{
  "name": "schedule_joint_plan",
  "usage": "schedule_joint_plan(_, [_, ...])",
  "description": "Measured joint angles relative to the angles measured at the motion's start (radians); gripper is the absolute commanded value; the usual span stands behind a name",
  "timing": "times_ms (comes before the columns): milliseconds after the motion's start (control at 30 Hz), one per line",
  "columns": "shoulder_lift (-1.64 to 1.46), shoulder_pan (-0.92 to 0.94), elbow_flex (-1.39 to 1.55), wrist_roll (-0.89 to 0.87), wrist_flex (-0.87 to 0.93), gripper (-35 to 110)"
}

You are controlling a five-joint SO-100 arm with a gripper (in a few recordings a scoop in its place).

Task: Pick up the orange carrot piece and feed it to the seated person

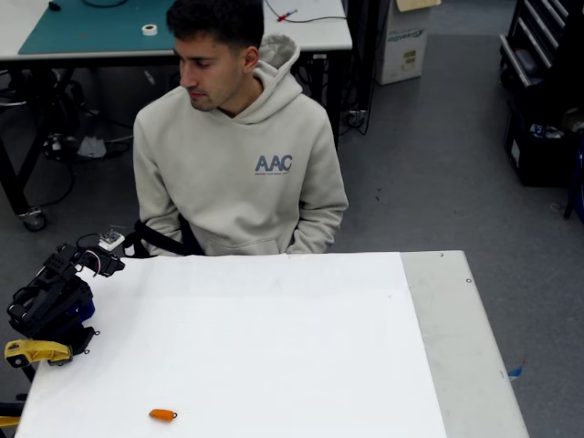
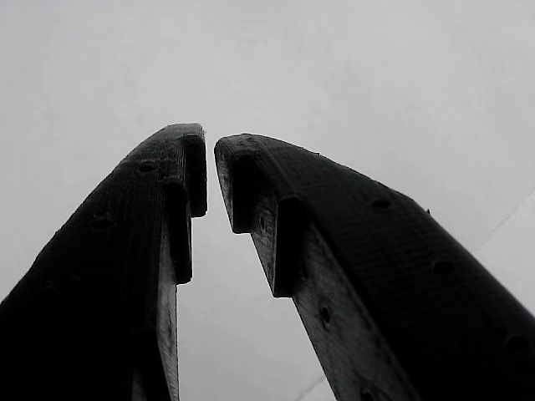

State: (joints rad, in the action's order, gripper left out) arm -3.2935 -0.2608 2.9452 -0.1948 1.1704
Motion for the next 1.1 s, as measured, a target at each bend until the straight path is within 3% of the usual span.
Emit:
schedule_joint_plan(200, [0.0,0.0,0.0,0.1,-0.017,-2])
schedule_joint_plan(1100, [0.0,0.0,0.0,0.107,-0.017,-2])
